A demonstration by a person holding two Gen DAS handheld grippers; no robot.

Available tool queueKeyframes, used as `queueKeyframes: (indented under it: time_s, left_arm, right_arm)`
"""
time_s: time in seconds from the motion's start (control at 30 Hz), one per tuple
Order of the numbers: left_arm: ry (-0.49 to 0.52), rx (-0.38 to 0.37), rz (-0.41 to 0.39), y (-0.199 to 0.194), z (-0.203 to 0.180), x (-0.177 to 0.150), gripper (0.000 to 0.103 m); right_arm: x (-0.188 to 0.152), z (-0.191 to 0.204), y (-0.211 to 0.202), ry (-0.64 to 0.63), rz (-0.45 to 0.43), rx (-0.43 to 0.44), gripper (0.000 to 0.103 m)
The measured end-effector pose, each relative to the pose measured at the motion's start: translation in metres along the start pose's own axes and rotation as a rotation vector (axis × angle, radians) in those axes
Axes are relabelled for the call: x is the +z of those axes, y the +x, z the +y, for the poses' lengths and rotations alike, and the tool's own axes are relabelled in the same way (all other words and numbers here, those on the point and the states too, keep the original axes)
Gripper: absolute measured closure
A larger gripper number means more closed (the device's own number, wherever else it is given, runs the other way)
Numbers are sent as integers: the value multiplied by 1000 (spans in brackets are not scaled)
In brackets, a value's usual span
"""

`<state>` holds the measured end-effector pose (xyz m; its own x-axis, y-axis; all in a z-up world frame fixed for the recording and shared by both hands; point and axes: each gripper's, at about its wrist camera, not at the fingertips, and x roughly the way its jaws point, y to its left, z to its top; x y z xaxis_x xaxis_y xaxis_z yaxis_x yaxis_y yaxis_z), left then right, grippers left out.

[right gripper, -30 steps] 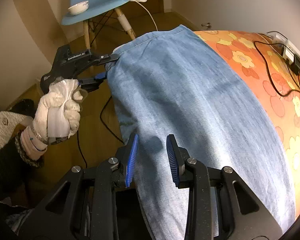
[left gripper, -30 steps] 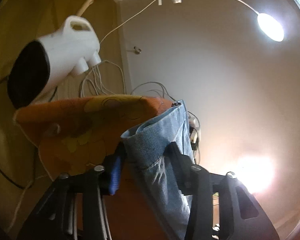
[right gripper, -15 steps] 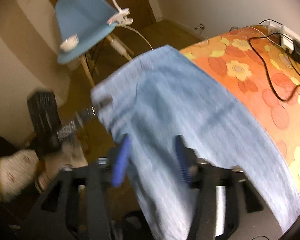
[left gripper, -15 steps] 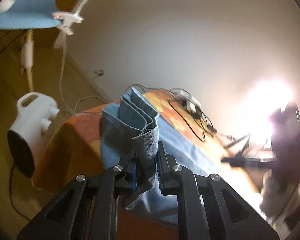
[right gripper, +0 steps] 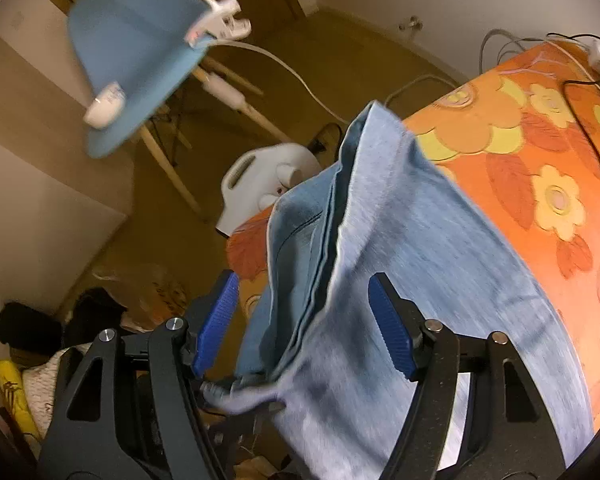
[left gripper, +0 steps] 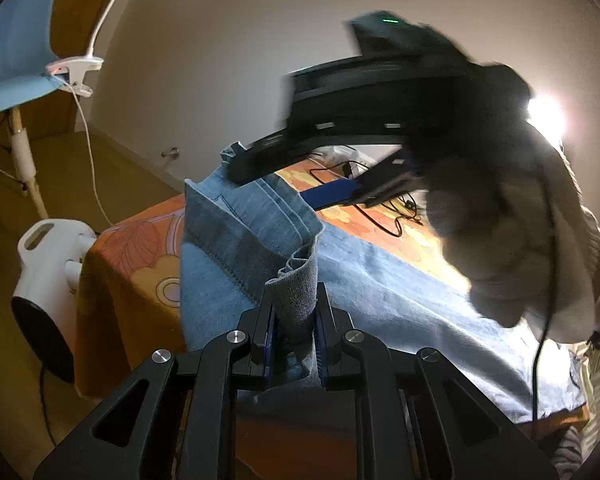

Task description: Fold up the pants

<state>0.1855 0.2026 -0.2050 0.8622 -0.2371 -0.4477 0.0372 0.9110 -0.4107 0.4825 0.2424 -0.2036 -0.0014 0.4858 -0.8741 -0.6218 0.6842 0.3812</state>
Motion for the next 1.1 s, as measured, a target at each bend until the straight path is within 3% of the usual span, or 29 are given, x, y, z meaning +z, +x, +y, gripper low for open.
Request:
queueKeyframes:
  time_s: [0.23, 0.37, 0.47, 0.67, 0.83, 0.93, 1.1]
  left_arm:
    - [53, -35, 2, -8, -17, -1, 89]
    - [90, -58, 9, -11, -33, -1, 90]
    - [103, -89, 10, -15, -44, 1, 90]
    - [189, -187, 41, -23, -93, -4, 90]
    - [282, -280, 124, -16, -133, -19, 90]
    - [359, -313, 185, -8, -159, -35, 90]
    - [428, -330, 246, -2, -179, -49, 90]
  right_arm:
    - [17, 14, 33, -21, 24, -110, 37]
    - [16, -2, 24, 44, 1, -96, 81]
    - [4, -14, 1, 78, -36, -62, 93]
    - [-45, -35, -67, 164, -148, -53, 96]
    - [-117, -68, -113, 282, -214, -57, 96]
    - [-153, -87, -123, 316, -216, -63, 96]
    - [-183, -110, -126, 354, -191, -52, 95]
